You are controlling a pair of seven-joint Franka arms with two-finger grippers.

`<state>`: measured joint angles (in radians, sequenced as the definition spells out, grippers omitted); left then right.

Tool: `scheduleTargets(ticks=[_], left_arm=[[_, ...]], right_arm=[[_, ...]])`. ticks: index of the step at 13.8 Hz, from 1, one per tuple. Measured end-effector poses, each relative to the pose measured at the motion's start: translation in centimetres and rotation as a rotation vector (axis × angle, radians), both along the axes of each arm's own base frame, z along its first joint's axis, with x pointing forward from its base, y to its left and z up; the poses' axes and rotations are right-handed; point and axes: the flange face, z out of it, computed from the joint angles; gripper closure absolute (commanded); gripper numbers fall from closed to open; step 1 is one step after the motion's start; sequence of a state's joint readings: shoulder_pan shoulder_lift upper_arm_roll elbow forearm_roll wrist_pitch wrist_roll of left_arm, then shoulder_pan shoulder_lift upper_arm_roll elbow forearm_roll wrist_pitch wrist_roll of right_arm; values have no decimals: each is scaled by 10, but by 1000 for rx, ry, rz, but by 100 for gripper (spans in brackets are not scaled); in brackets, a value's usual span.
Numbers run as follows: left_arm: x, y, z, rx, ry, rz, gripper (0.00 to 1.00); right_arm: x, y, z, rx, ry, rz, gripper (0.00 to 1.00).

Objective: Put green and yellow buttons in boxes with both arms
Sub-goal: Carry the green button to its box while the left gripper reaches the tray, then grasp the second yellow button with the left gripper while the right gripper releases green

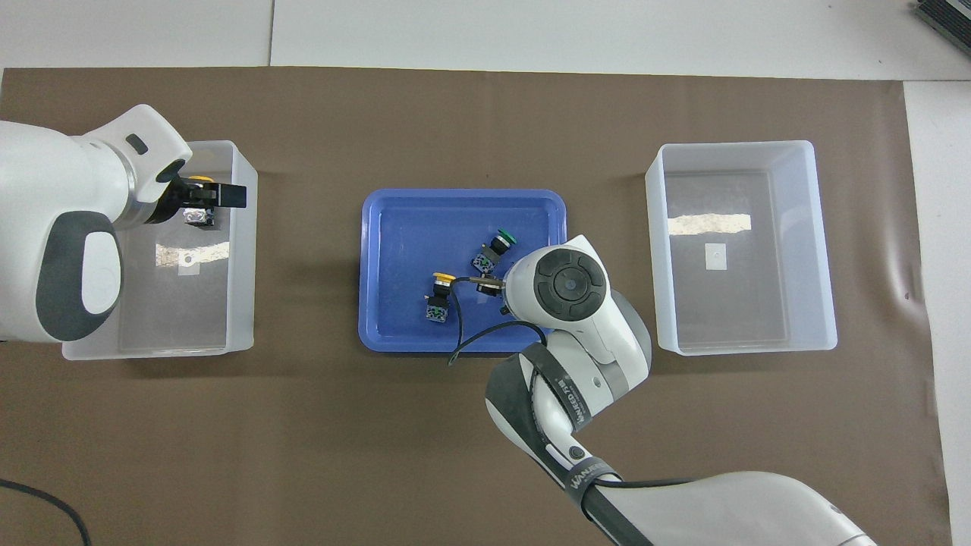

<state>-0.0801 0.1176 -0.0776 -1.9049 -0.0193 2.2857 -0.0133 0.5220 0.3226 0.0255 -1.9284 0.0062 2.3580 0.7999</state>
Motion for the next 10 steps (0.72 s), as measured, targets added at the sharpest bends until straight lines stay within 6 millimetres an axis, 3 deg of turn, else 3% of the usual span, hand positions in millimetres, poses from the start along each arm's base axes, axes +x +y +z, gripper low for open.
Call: scheduleTargets(ticks=[3, 5, 7, 10], left_arm=[[-11, -54, -3, -23, 12, 2, 0], [-24, -91, -11, -38, 12, -7, 0], [-38, -120, -25, -46, 14, -28, 0], [-59, -157, -43, -60, 17, -46, 0]], right_arm=[[15, -43, 80, -7, -2, -35, 100], [25, -96, 123, -15, -25, 3, 100], [42, -161, 136, -34, -41, 76, 100], [60, -255, 121, -65, -27, 181, 100]])
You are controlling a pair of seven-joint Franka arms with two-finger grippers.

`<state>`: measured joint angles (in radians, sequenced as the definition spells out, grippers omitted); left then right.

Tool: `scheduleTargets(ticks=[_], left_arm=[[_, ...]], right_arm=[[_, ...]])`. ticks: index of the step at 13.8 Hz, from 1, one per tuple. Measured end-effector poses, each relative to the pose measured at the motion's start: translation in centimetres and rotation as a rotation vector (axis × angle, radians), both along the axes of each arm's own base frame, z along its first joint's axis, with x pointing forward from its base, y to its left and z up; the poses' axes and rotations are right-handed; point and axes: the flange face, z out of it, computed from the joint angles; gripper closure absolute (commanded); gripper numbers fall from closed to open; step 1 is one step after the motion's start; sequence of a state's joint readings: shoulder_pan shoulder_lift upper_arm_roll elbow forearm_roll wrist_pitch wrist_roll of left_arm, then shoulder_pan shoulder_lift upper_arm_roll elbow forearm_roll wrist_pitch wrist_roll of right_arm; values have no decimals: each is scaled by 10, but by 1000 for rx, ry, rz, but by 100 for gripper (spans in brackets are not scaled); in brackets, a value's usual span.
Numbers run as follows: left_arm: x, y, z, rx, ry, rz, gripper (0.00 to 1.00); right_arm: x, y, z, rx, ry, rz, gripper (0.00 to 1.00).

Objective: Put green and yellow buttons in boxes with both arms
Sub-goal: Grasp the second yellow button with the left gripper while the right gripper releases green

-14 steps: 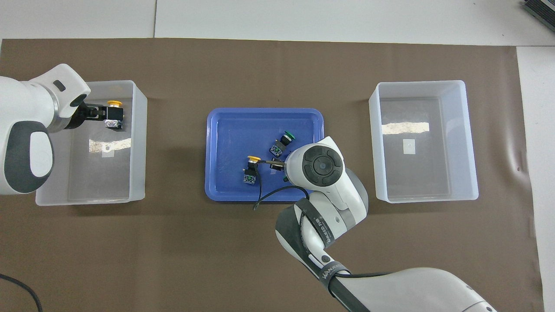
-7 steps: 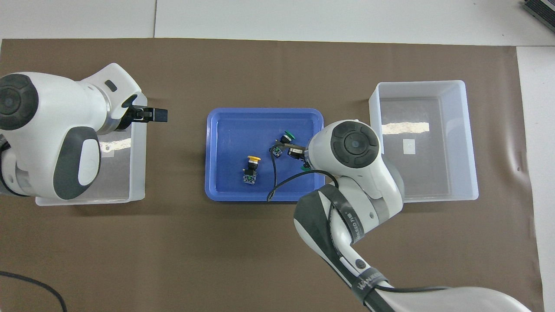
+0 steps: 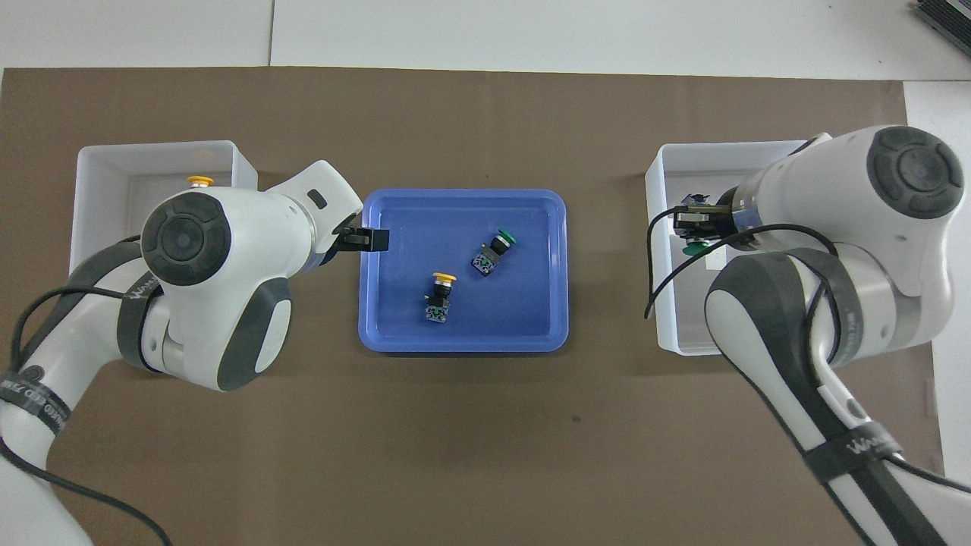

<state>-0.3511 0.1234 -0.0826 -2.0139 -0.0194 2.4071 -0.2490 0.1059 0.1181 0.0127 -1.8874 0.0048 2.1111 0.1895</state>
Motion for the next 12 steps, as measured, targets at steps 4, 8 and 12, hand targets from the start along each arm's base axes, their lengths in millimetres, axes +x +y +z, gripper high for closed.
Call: scheduleTargets(ticks=[4, 8, 12], left_arm=[[-27, -46, -47, 1, 34, -46, 0], [-49, -68, -87, 3, 52, -71, 0], [-71, -100, -117, -8, 73, -62, 45]], right_arm=[[11, -74, -41, -21, -16, 72, 100], [24, -84, -97, -30, -46, 126, 96], [29, -87, -130, -32, -35, 143, 29]])
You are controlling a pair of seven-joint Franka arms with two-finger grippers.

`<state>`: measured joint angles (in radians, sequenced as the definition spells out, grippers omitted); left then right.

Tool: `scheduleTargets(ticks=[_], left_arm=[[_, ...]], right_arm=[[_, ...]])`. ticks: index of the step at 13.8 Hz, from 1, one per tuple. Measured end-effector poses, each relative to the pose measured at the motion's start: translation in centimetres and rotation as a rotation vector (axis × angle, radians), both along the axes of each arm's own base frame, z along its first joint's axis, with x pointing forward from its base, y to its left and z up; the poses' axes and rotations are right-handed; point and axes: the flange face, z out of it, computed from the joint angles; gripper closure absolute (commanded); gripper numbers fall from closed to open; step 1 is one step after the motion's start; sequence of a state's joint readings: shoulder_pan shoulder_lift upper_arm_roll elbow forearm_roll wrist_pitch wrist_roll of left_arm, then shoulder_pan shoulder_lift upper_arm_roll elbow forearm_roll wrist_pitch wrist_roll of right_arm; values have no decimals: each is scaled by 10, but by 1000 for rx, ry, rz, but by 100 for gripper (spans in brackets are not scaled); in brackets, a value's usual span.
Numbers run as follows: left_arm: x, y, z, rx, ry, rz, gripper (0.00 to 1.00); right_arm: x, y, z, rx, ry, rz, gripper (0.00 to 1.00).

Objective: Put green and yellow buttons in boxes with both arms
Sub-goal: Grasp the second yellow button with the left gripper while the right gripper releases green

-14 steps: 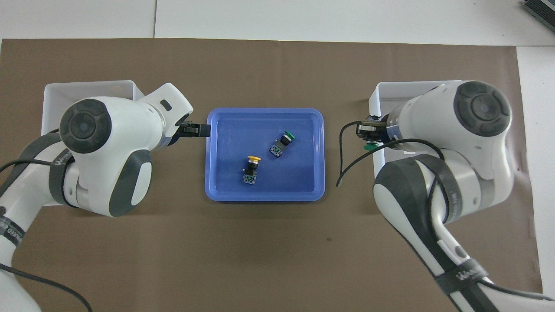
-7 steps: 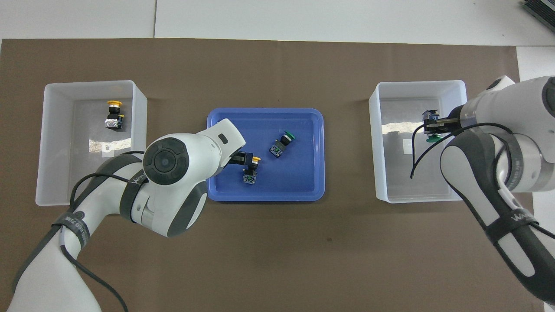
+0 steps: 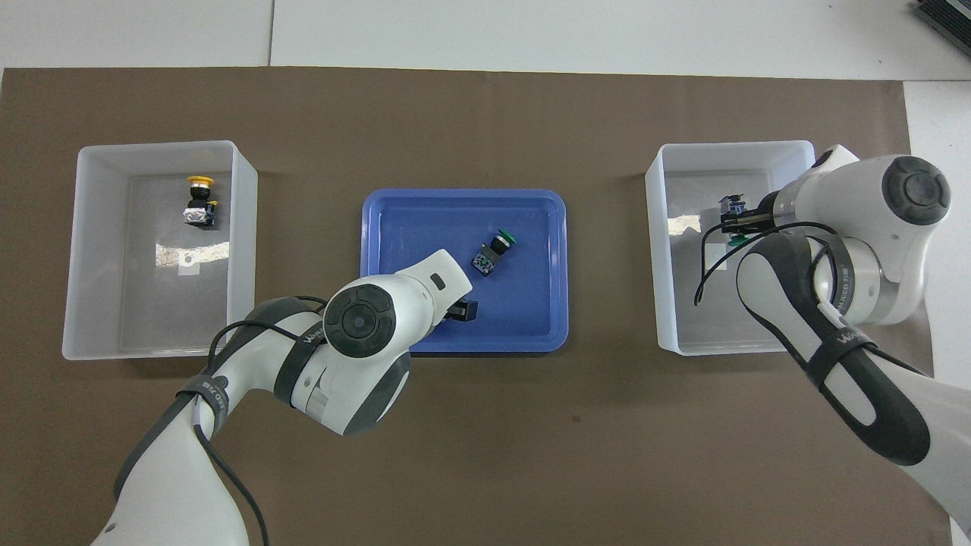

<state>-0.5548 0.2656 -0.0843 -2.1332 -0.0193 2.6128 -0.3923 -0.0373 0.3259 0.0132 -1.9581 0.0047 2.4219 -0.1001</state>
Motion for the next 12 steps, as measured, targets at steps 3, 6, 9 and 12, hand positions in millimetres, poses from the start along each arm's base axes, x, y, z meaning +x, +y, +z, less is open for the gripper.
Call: scheduleTargets(ticks=[3, 6, 9, 12], left_arm=[[-10, -9, -7, -1, 7, -2, 100], [-5, -3, -3, -3, -2, 13, 100], [17, 23, 28, -27, -48, 69, 100], [48, 83, 82, -27, -85, 139, 100]], right_arm=[[0, 1, -1, 1, 1, 2, 0], [4, 9, 16, 3, -27, 15, 0], [2, 28, 62, 15, -41, -1, 0], [0, 68, 101, 49, -34, -127, 0]])
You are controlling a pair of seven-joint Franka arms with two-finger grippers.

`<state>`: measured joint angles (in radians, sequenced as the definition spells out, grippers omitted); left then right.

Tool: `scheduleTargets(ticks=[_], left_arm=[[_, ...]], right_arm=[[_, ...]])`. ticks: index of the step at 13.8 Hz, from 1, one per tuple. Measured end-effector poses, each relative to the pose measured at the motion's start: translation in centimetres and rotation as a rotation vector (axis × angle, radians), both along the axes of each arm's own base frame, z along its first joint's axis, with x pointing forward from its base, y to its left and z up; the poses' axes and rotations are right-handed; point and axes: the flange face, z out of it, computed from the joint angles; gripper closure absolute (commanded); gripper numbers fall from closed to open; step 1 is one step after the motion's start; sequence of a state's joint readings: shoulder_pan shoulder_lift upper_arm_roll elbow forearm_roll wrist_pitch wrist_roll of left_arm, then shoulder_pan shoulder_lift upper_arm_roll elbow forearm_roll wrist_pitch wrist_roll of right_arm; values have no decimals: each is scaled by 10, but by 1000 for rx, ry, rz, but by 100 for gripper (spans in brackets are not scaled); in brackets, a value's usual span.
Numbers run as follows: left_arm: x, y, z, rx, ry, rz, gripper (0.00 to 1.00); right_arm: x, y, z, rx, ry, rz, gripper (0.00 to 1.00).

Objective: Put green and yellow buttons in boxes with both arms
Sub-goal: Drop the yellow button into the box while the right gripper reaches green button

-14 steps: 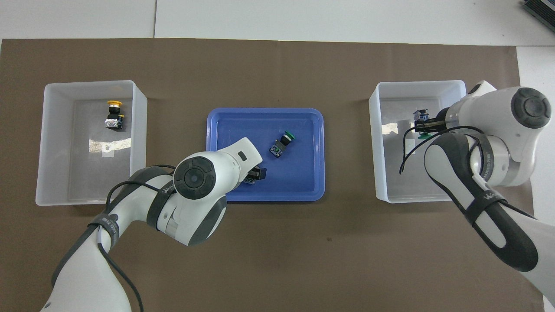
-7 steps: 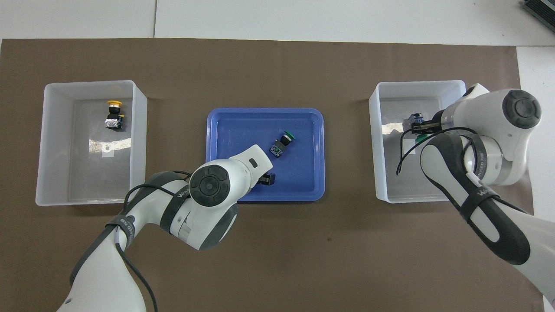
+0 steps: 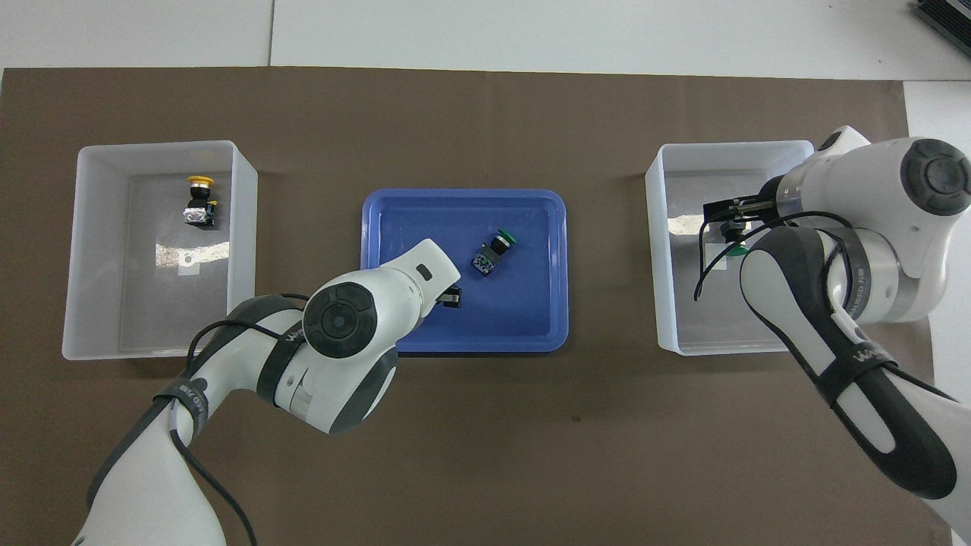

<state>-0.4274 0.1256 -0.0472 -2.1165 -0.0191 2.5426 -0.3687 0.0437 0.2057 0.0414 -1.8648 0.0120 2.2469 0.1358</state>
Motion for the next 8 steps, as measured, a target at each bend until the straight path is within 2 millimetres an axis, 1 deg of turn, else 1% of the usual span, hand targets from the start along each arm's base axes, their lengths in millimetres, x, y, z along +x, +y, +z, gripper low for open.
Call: scheduleTargets(ticks=[2, 3, 6, 7, 8], left_arm=[[22, 55, 29, 20, -22, 17, 100], [32, 83, 37, 30, -30, 34, 100], [57, 163, 51, 57, -50, 82, 100], [63, 188, 54, 69, -59, 86, 100], [67, 214, 55, 84, -66, 85, 100]], right_arm=[[-3, 38, 6, 32, 1, -113, 0], [-6, 59, 5, 45, 5, -153, 0], [-15, 126, 9, 91, 7, -273, 0], [-19, 151, 11, 109, 6, -309, 0], [-23, 181, 9, 134, 1, -351, 0]])
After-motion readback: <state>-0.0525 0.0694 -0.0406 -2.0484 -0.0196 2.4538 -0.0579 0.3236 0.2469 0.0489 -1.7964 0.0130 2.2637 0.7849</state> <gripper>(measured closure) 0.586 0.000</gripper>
